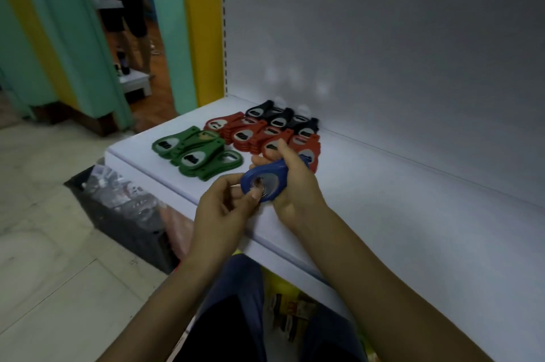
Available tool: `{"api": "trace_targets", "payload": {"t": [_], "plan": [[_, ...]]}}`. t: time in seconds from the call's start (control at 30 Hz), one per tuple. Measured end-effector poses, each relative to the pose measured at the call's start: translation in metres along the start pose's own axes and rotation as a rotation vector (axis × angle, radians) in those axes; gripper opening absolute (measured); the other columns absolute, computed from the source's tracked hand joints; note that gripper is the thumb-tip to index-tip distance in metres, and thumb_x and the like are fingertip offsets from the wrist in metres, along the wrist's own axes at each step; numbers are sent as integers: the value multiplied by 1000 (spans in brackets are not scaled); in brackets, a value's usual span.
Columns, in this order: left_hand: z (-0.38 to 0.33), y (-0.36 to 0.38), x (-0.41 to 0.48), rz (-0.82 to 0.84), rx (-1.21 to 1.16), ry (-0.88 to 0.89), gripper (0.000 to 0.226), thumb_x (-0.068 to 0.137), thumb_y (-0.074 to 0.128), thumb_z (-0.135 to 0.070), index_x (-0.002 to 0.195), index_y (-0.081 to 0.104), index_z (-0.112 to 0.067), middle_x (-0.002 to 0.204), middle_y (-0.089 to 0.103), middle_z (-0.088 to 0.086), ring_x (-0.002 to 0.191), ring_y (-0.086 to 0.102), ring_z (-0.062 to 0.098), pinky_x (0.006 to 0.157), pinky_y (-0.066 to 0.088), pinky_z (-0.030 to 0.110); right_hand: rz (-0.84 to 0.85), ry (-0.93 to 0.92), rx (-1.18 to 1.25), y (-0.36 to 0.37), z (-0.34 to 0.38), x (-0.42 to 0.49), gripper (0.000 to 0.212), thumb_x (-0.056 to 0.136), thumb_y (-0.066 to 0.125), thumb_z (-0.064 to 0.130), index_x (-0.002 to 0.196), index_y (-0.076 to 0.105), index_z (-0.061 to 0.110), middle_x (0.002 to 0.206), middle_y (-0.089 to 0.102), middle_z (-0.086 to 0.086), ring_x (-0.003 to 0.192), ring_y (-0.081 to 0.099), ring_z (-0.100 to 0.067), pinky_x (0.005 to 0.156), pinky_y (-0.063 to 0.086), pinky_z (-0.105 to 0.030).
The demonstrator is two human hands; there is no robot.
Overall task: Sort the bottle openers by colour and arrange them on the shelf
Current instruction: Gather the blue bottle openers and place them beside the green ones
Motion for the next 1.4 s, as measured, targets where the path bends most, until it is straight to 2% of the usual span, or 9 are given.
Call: {"api": "trace_targets", "payload": {"t": [0.27,0.43,0.57,0.67,0.83,1.03,1.17,1.3,1.4], "plan": [[8,-23,-3,-40,-253,-274,19,87,62,-5,105,62,3,62,67,1,50,59,8,56,52,16,259,-81,-427,-22,21,3,16,91,61,21,102,67,11,87,73,-3,74,70,-12,71,58,-25],[7,-26,-3,-3,-151,-346,27,88,63,-10,113,58,-1,77,70,13,60,66,16,57,55,22,207,-75,-460,-19,17,7,8,89,63,16,90,67,9,65,69,-1,54,63,-5,57,54,-18],[-7,-30,6,68,720,26,28,92,56,-32,114,59,-16,90,66,0,78,63,18,69,51,32,147,-31,-520,-21,14,13,9,86,67,14,85,66,5,67,67,-5,50,62,-6,58,56,-18],[-12,-22,13,80,1000,179,34,93,51,-36,116,58,-12,112,54,8,100,54,26,78,42,33,88,19,-592,-20,19,20,15,84,70,13,91,65,1,74,67,-11,50,64,-8,55,57,-19],[-7,-8,17,159,1081,324,52,87,52,-54,123,54,-17,111,59,3,102,46,24,83,36,31,34,-59,-983,-17,27,33,31,85,70,26,93,66,-3,76,68,-17,50,65,-13,51,57,-23],[-5,-8,18,97,1049,400,34,86,62,-36,112,64,-15,100,64,7,94,49,28,73,30,29,44,-431,-1489,-16,43,28,36,92,57,40,86,69,7,66,68,-3,53,65,-17,63,59,-34],[-4,-10,25,119,1006,413,55,72,75,-44,114,63,-11,103,66,9,93,53,29,73,26,26,272,-567,-1733,-5,45,20,37,87,61,23,124,59,23,82,47,21,80,50,-6,76,48,-32],[1,-10,30,199,1000,359,83,63,71,-63,131,52,-19,121,59,0,108,46,22,83,31,25,380,-637,-2012,12,45,18,44,83,65,27,125,54,29,85,45,15,81,44,-6,72,43,-29],[3,-10,32,208,952,381,67,70,73,-53,126,55,-22,117,61,0,104,47,23,82,32,25,486,-615,-2174,23,42,18,40,82,67,25,121,58,25,102,62,5,85,49,-10,74,49,-33]]}}
Point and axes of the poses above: each hand's wrist, its own x-axis towards the middle knuckle, its own y-axis out of the palm, z = x × y, the point moved 5 cm from there along x, towards the middle knuckle
